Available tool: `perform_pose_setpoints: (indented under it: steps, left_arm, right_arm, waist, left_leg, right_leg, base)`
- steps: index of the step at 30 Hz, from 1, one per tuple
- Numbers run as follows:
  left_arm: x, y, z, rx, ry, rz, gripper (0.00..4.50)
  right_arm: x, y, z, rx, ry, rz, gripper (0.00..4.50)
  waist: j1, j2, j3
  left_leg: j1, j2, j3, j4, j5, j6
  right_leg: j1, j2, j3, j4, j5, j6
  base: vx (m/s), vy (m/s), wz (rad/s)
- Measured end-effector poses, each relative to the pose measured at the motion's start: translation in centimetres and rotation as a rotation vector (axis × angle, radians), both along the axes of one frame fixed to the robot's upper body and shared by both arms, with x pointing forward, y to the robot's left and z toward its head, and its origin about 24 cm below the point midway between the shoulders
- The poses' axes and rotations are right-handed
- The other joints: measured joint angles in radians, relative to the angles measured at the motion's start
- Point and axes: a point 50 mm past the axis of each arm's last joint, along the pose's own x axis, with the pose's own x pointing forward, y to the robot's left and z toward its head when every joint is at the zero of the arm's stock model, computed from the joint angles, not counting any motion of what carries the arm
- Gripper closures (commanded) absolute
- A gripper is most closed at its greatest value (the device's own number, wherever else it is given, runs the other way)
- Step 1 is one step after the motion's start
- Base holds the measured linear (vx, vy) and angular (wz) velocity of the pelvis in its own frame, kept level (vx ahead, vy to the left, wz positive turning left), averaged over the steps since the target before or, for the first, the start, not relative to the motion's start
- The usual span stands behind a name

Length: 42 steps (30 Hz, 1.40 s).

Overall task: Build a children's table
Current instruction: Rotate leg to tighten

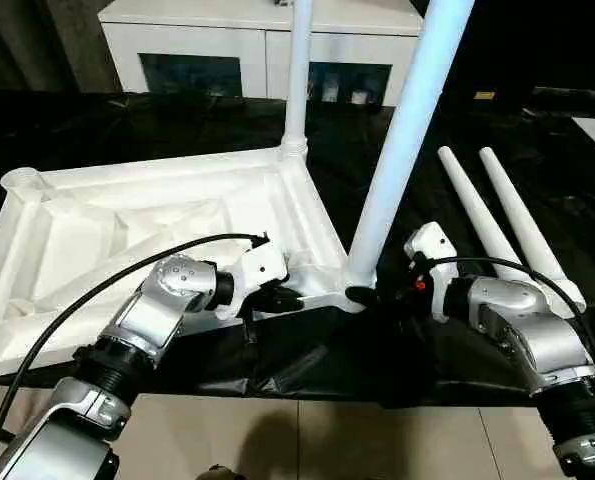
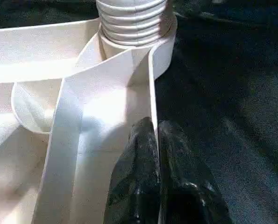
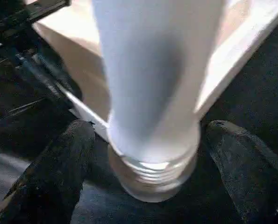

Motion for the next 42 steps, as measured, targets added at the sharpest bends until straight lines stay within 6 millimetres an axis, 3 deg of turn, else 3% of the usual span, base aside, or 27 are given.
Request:
perform_pose_setpoints:
  steps: [3, 4, 6, 18, 27, 35, 42]
  left_arm:
    - [0.0, 0.0, 0.1, 0.001, 0.0, -0.005, 4.5]
    - [0.0, 0.0, 0.1, 0.001, 0.0, -0.006, 4.5]
    - [0.0, 0.1, 0.1, 0.002, 0.0, -0.006, 4.5]
    - [-0.1, 0.4, 0.1, 0.012, 0.009, -0.018, 4.5]
    - [-0.1, 0.6, 0.1, 0.024, 0.015, -0.025, 4.5]
    - [1.6, -0.8, -0.5, 0.037, -0.03, 0.154, 4.5]
    - [3.2, -5.0, -1.3, -0.001, -0.035, 0.382, 4.5]
  right_arm:
    - [0.0, 0.2, 0.0, -0.002, 0.005, 0.024, 0.38]
    - [0.1, 0.3, 0.1, -0.002, 0.002, 0.029, 0.63]
    - [0.3, 0.4, 0.2, 0.001, 0.002, 0.033, 0.63]
    - [1.0, 0.8, 0.0, -0.005, 0.014, 0.06, 1.71]
    - [1.1, 1.0, -0.2, -0.017, 0.016, 0.075, 1.83]
    - [2.7, 3.2, -1.5, 0.016, 0.031, -0.261, 1.84]
    - [5.0, 5.2, -1.9, 0.073, 0.089, -0.776, 1.84]
  waist:
    - [0.0, 0.0, 0.0]
    - [0.0, 0.0, 0.0]
    - [0.0, 0.0, 0.0]
    - [0.002, 0.0, 0.0]
    - [0.0, -0.001, -0.001]
    - [-0.019, -0.005, -0.003]
    - [-0.027, -0.004, -0.002]
  left_leg:
    - [0.0, 0.0, 0.001, 0.0, 0.0, 0.0]
    - [0.0, 0.0, 0.001, 0.0, 0.0, 0.0]
    - [0.0, 0.0, 0.001, 0.001, 0.0, 0.0]
    - [0.0, 0.001, 0.001, 0.002, 0.0, 0.0]
    - [0.001, 0.001, 0.001, 0.002, 0.0, 0.0]
    - [0.012, 0.001, 0.001, 0.002, 0.001, -0.001]
    - [0.018, -0.001, -0.001, 0.0, 0.0, -0.001]
  right_leg:
    - [0.0, 0.0, 0.0, 0.0, 0.0, 0.0]
    - [0.0, 0.0, 0.0, 0.0, 0.0, 0.0]
    - [0.0, 0.0, 0.0, 0.0, 0.0, 0.0]
    - [0.0, 0.0, 0.0, 0.002, 0.0, 0.0]
    - [0.001, 0.0, 0.0, 0.003, 0.0, 0.0]
    - [0.009, 0.0, 0.0, 0.001, 0.0, 0.001]
    - [0.013, -0.001, -0.002, -0.012, -0.001, 0.003]
  base:
    - [0.0, 0.0, 0.0]
    - [0.0, 0.0, 0.0]
    - [0.0, 0.0, 0.0]
    - [0.0, 0.0, 0.0]
    - [0.0, 0.0, 0.0]
    - [0.0, 0.0, 0.0]
    - [-0.01, 0.001, -0.01]
